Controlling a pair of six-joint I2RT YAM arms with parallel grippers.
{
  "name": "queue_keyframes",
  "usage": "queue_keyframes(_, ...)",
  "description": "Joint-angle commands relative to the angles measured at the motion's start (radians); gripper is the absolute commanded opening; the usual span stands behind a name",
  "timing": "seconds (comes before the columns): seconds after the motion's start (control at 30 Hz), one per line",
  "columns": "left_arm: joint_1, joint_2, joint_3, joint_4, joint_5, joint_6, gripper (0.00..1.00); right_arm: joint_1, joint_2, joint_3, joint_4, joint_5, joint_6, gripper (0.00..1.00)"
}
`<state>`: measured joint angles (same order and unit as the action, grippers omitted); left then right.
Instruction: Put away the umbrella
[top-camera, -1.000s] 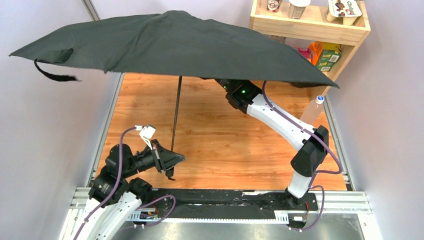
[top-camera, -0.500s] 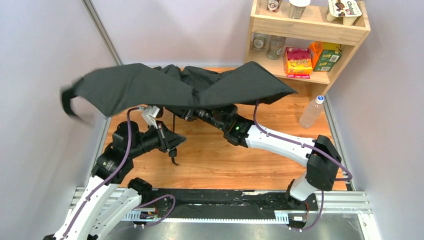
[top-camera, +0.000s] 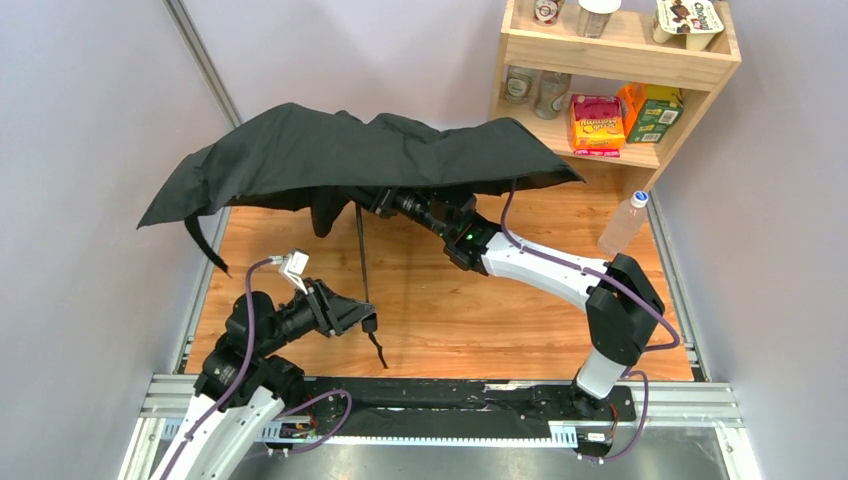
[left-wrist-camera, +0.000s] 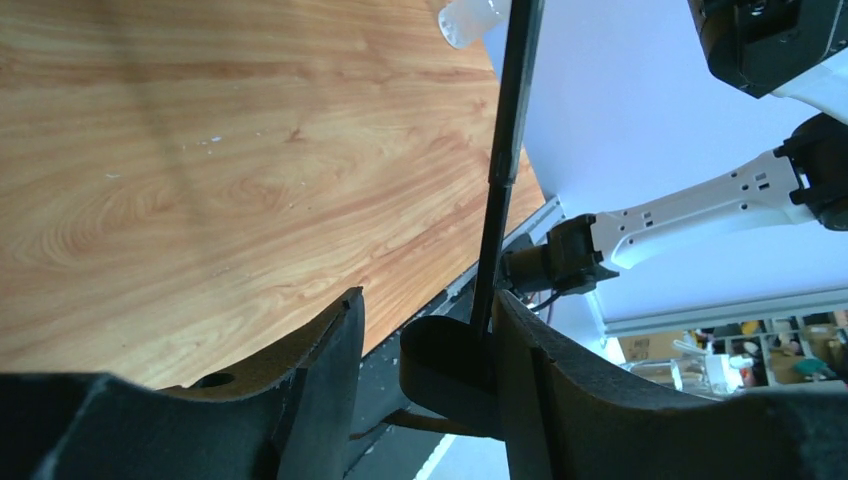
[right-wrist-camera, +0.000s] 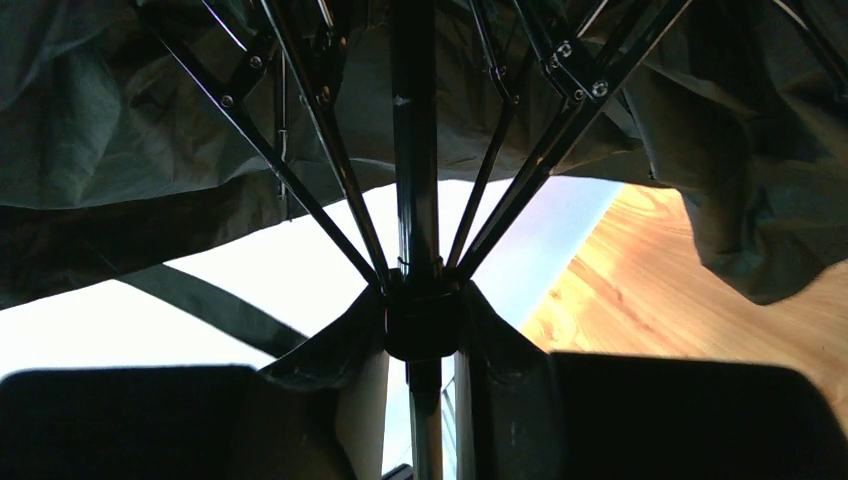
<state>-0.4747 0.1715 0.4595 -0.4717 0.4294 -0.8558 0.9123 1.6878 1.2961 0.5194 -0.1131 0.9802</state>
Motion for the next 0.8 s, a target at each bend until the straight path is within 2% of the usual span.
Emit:
queue_keyframes(0.0,-0.002,0.034,0.025,0.085,0.055,-0.031,0.58,-0.001,-0.008,0.114,0.133,0.038,-0.009,0.00)
queue_keyframes(0.13,-0.001,0.121,0.074,0.103,0.052,0.020,0.56,0.000,-0.007,0.089,0.177,0.033,0.009,0.00)
queue_keyframes(0.23,-0.002,0.210,0.114,0.093,0.022,0.047,0.23,0.013,-0.033,0.054,0.163,0.029,0.003,0.00)
queue_keyframes(0.27,-0.001,0.232,0.154,0.073,-0.012,0.087,0.17,0.020,-0.048,0.036,0.134,0.026,-0.012,0.00)
queue_keyframes(0.3,-0.002,0.262,0.180,0.056,-0.009,0.156,0.04,0.025,-0.083,-0.006,0.122,0.026,-0.067,0.00)
queue_keyframes(0.33,0.001,0.281,0.233,0.009,-0.093,0.178,0.00,0.025,-0.129,-0.058,0.043,0.055,-0.075,0.00)
queue_keyframes(0.4,0.001,0.304,0.313,-0.034,-0.182,0.253,0.00,0.026,-0.198,-0.167,-0.008,0.053,-0.120,0.00)
queue_keyframes(0.47,-0.001,0.341,0.369,-0.007,-0.190,0.317,0.00,0.034,-0.211,-0.225,-0.047,-0.023,-0.101,0.00)
queue_keyframes(0.5,0.001,0.356,0.375,0.014,-0.184,0.323,0.00,0.063,-0.212,-0.263,-0.035,-0.048,-0.107,0.00)
queue_keyframes(0.57,-0.001,0.413,0.387,0.091,-0.144,0.322,0.00,0.146,-0.220,-0.332,0.001,0.008,-0.132,0.00)
queue_keyframes(0.63,-0.001,0.460,0.383,0.126,-0.135,0.313,0.00,0.204,-0.189,-0.392,0.104,0.038,-0.104,0.00)
queue_keyframes(0.67,0.001,0.482,0.380,0.146,-0.118,0.310,0.00,0.220,-0.172,-0.396,0.147,0.042,-0.098,0.00)
queue_keyframes(0.77,-0.001,0.487,0.361,0.199,-0.089,0.270,0.00,0.209,-0.166,-0.365,0.108,0.076,-0.107,0.00)
